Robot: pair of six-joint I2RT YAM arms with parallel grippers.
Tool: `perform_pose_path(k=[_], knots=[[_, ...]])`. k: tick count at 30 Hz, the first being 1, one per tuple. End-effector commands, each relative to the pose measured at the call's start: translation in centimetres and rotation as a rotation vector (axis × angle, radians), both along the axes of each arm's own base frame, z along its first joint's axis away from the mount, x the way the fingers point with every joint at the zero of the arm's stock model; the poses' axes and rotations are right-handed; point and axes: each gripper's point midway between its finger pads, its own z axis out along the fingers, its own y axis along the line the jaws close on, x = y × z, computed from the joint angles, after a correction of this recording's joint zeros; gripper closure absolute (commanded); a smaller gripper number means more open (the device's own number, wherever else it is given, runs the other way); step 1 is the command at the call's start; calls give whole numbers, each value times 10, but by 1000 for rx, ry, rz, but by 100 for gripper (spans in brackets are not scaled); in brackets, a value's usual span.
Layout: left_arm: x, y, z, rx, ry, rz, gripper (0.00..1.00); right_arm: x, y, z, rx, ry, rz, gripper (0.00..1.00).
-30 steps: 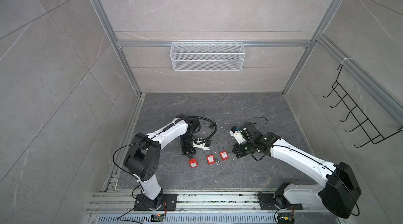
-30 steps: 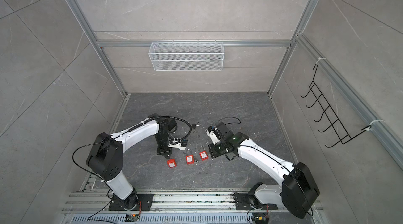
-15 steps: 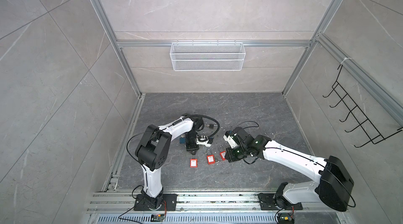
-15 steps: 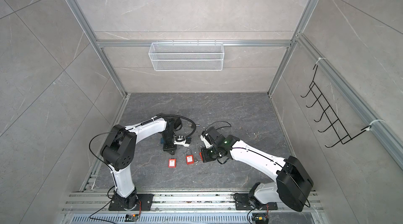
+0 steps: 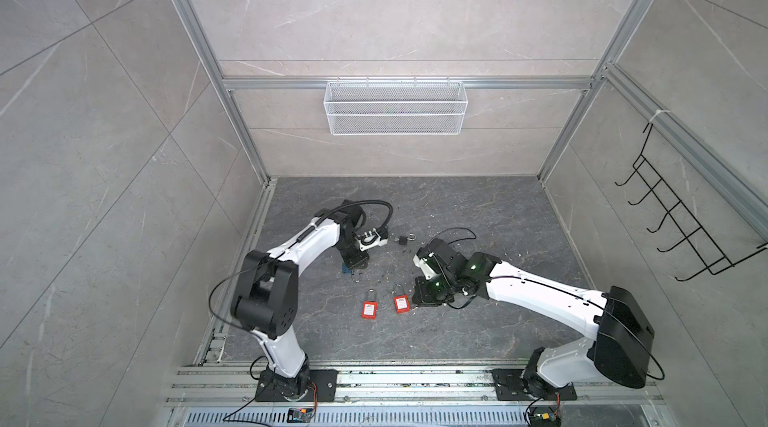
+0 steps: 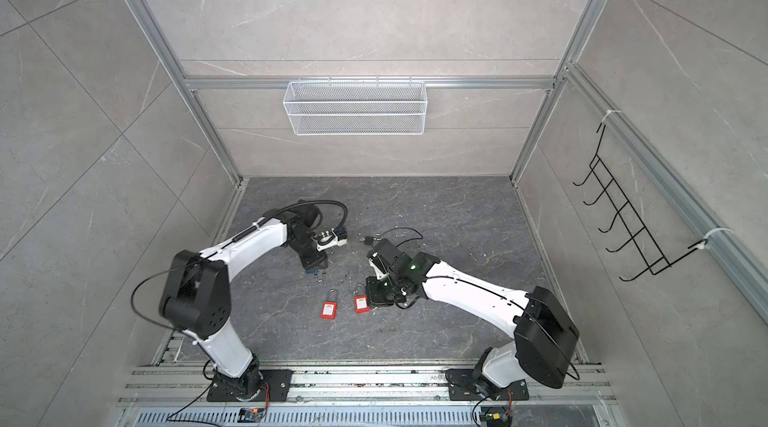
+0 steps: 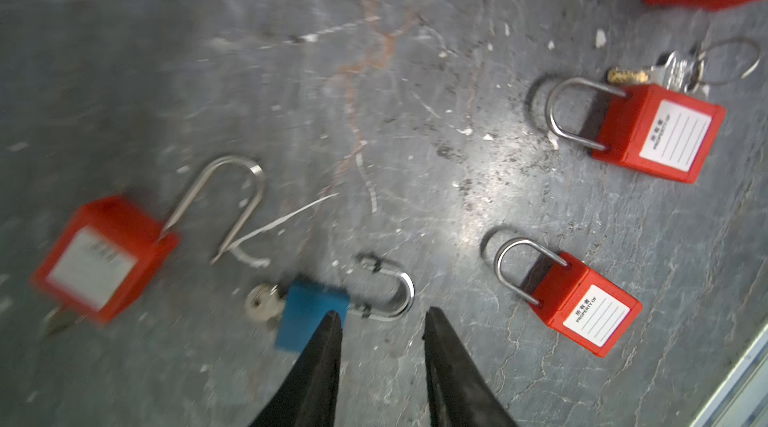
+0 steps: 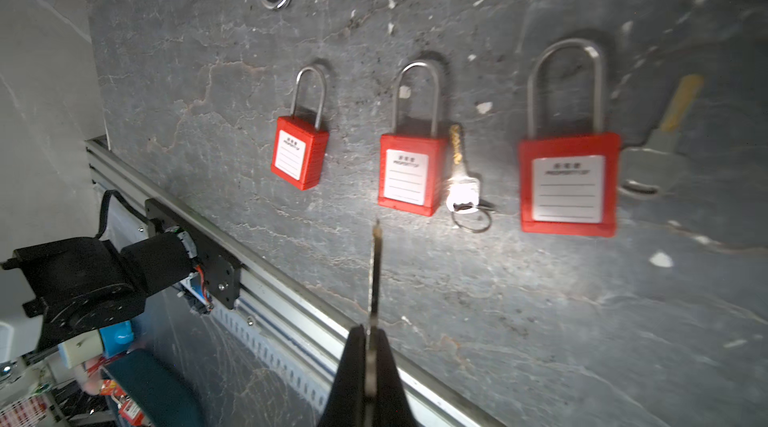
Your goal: Lock with the key
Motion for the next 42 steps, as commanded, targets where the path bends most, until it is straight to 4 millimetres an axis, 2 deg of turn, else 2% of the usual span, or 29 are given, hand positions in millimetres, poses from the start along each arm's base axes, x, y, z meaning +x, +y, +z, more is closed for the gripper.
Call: perform_pose_path(k=[1, 4, 8, 10, 13, 20, 24, 27, 33, 35, 37, 39, 42], knots=[[12, 0, 53, -245, -116, 229, 63, -4, 28, 2, 34, 55, -13, 100], [1, 9, 71, -357, -162, 334, 60, -5, 44, -8, 3, 72, 7, 100], [-12, 24, 85, -488, -225, 497, 47, -10, 62, -33, -16, 141, 9, 100], [-23, 27, 89, -549, -236, 554, 36, -10, 71, -45, -33, 174, 12, 100], [-37, 33, 91, -591, -251, 611, 30, -10, 80, -56, -73, 195, 36, 100], [-57, 41, 88, -604, -266, 640, 28, -7, 86, -76, -141, 234, 39, 98], [-60, 42, 88, -596, -262, 641, 28, -7, 86, -88, -182, 266, 34, 96], [-60, 42, 91, -595, -268, 636, 28, -6, 87, -92, -196, 272, 35, 91], [-63, 40, 91, -597, -248, 632, 28, 1, 81, -88, -234, 234, 15, 71], [-63, 39, 93, -606, -244, 627, 24, 5, 81, -81, -225, 205, 14, 65], [-63, 37, 96, -612, -241, 621, 17, 11, 82, -67, -198, 153, 18, 60], [-63, 35, 101, -619, -243, 602, 17, 18, 84, -46, -172, 84, 35, 59], [-63, 30, 107, -633, -248, 563, 16, 33, 70, -15, -213, -44, 52, 56]])
